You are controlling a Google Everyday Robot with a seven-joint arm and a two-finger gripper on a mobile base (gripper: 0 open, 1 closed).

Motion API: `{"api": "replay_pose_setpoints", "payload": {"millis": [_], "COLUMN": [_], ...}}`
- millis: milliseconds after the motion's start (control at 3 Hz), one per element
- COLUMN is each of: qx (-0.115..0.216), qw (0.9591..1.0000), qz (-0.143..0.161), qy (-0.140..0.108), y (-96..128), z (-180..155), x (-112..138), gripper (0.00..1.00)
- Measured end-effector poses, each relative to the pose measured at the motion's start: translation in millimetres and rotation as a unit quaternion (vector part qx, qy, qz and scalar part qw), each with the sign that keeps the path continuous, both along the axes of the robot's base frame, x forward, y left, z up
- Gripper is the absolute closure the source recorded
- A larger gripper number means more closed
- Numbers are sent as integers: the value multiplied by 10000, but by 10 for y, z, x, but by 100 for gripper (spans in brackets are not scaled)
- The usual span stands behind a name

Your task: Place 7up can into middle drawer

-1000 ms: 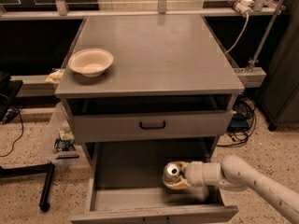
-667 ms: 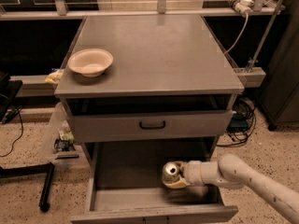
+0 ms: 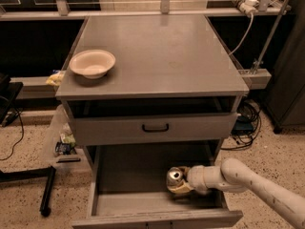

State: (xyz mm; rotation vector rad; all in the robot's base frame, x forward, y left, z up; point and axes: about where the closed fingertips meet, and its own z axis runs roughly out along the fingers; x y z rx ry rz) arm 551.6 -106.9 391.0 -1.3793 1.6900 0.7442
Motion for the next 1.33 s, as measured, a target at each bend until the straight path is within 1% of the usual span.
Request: {"api": "replay_pose_setpoints", "payload": {"millis": [333, 1333], "qx": [0, 0], "qw": [10000, 10000], "qz": [0, 0], "qy": [0, 1], "y": [0, 1], "z": [-1, -1], "x": [0, 0], "gripper": [81, 11]}}
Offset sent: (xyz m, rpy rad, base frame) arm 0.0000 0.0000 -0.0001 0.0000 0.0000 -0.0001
